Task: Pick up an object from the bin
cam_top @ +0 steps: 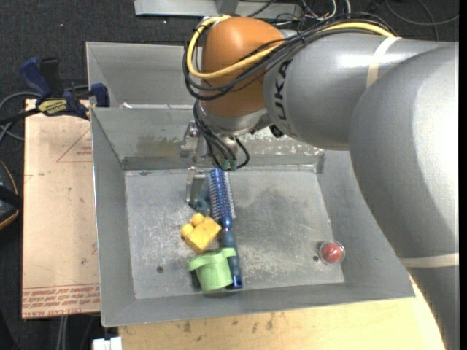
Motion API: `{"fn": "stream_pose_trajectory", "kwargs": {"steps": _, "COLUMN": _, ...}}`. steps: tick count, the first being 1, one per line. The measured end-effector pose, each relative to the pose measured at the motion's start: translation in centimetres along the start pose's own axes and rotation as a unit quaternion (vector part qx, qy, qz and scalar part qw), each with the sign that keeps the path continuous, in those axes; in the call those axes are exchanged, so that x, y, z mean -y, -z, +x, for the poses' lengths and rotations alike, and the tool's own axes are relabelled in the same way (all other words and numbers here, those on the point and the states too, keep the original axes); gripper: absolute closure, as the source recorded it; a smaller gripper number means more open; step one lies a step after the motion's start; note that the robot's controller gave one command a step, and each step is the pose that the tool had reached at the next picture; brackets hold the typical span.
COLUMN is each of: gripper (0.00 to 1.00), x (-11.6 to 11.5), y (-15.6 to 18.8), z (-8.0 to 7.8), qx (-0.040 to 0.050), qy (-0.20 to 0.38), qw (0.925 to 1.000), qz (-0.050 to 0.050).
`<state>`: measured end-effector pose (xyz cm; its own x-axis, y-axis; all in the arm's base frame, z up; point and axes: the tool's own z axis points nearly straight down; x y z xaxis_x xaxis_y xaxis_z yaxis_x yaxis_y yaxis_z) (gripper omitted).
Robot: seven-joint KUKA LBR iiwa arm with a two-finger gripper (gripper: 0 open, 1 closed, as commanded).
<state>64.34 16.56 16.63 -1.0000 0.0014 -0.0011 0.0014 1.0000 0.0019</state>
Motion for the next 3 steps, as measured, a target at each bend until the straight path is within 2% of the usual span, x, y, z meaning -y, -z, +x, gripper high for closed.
{"fn": "stream_pose_trajectory", "kwargs": {"steps": 1, "gripper": 0.00, "x": 6.95, "y": -7.39, "z": 2.59, "qx": 0.0035, "qy": 0.003, "qw": 1.0000, "qz": -0.001}}
{"fn": "stream_pose_trajectory", "kwargs": {"steps": 2, "gripper": 1.00, "x": 7.19, "y": -7.68, "z": 2.73, "qx": 0.0008, "qy": 0.001, "qw": 1.0000, "qz": 0.000}}
{"fn": "stream_pose_trajectory", "kwargs": {"steps": 3, "gripper": 0.00, "x": 7.21, "y": -7.68, "z": 2.73, "qx": 0.0008, "qy": 0.001, "qw": 1.0000, "qz": 0.000}}
